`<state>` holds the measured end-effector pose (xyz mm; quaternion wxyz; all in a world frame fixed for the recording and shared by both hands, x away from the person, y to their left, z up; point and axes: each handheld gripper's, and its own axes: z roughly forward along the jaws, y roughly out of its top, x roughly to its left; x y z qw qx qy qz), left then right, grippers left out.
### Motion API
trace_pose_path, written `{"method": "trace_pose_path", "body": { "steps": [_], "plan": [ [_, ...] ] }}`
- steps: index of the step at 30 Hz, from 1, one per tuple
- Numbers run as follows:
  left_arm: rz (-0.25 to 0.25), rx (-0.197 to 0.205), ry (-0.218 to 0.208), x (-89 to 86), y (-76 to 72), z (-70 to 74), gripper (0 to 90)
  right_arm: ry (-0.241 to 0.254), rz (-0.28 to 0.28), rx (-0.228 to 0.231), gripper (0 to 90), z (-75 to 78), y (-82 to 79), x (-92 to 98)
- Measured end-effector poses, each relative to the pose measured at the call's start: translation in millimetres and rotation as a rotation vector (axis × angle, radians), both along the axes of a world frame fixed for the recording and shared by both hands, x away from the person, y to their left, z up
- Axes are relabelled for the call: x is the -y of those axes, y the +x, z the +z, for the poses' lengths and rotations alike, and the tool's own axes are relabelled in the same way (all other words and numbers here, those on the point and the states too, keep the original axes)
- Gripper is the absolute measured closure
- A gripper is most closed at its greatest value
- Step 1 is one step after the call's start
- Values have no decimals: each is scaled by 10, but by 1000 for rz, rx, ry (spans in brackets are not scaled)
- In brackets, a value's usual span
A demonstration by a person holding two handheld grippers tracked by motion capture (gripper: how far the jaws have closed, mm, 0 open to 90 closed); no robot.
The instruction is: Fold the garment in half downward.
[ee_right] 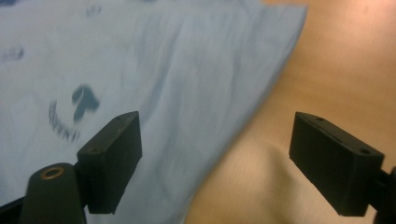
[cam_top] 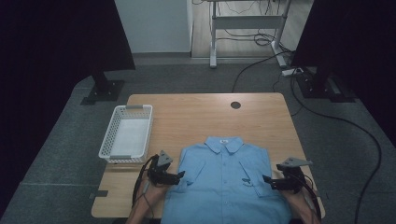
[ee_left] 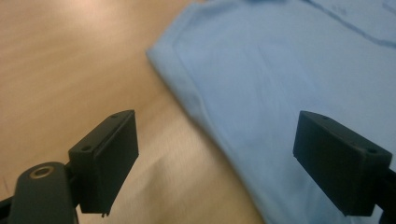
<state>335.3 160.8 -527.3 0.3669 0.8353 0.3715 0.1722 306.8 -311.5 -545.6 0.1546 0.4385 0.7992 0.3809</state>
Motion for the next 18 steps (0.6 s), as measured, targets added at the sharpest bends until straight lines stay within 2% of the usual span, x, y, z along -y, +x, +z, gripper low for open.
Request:
{"method": "trace_pose_path", "body": {
  "steps": [5, 9, 13, 18],
  "plan": [
    [3, 2, -16, 95, 243, 90, 141, 4, -2, 39, 208, 158, 211, -29],
    [6, -3, -12, 188, 430, 114, 150, -4, 4, 53, 220, 213, 403, -53],
    [20, -25, 1, 251, 611, 51, 159, -2, -4, 46, 226, 193, 595, -58],
    [49, -44, 12, 252, 767, -78, 161, 1, -25, 19, 245, 80, 786, -57]
  ]
}}
